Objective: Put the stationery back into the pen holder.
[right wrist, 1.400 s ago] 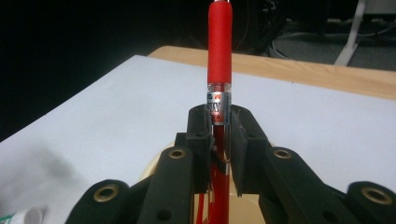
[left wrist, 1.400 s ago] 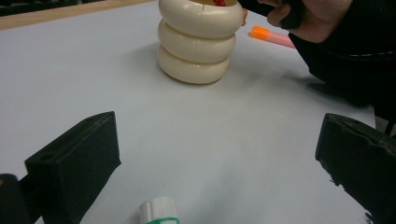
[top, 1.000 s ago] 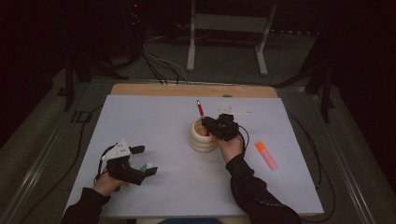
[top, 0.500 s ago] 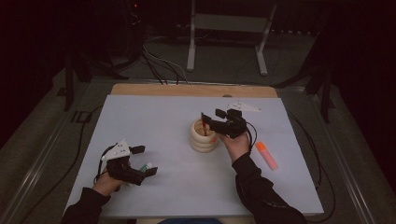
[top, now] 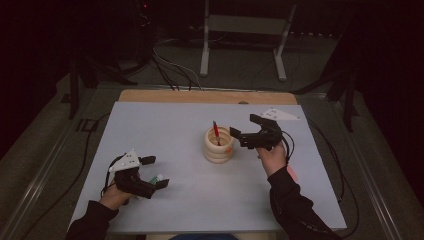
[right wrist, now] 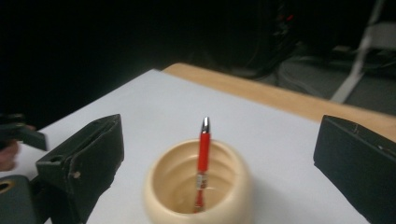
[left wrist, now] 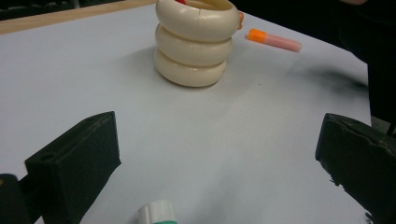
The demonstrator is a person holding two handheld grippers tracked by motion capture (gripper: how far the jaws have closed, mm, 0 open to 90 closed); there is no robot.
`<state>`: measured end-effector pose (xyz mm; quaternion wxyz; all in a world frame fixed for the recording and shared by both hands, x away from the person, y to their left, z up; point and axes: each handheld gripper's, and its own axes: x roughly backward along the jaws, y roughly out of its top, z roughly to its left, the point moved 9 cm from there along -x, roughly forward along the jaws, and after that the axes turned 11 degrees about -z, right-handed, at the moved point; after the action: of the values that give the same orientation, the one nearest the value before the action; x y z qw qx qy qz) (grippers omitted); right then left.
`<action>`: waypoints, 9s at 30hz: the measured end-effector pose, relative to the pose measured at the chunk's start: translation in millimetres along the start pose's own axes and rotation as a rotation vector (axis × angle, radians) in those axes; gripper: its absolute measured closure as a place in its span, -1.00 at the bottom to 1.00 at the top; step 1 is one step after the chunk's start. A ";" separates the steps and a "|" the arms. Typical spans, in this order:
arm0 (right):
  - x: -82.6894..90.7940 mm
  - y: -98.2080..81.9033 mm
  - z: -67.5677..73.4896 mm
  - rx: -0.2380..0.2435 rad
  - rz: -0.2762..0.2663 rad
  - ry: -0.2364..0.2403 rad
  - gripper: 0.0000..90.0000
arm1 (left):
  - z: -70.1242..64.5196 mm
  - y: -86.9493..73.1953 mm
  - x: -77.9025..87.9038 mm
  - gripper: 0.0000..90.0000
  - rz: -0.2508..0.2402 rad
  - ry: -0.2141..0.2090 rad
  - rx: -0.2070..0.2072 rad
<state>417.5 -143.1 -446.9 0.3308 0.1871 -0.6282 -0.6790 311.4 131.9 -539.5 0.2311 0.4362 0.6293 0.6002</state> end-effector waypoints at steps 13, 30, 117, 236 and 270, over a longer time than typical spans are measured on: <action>34.9 -15.6 -33.8 -0.040 0.102 -0.061 -0.96 | -0.2 2.2 0.6 -0.99 -0.010 -0.001 0.000; 83.9 -49.8 -69.1 -0.025 0.133 -0.194 -0.96 | -0.5 2.4 0.9 -0.99 -0.009 -0.002 -0.001; 139.5 -156.9 -102.9 0.000 0.551 -0.438 0.45 | -3.1 3.3 -1.8 -0.99 0.009 -0.009 -0.007; 22.5 -68.6 116.1 0.204 0.204 0.131 0.44 | -41.4 64.7 -76.3 -0.44 -0.156 0.054 0.456; 26.4 -59.9 108.7 0.195 0.134 0.093 -0.21 | -51.8 91.4 -72.3 0.64 -0.189 -0.042 0.410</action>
<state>313.1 -82.4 -485.8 0.3844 0.2074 -0.6864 -0.5815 331.1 34.3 -460.0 0.2058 0.4255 0.7713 0.4262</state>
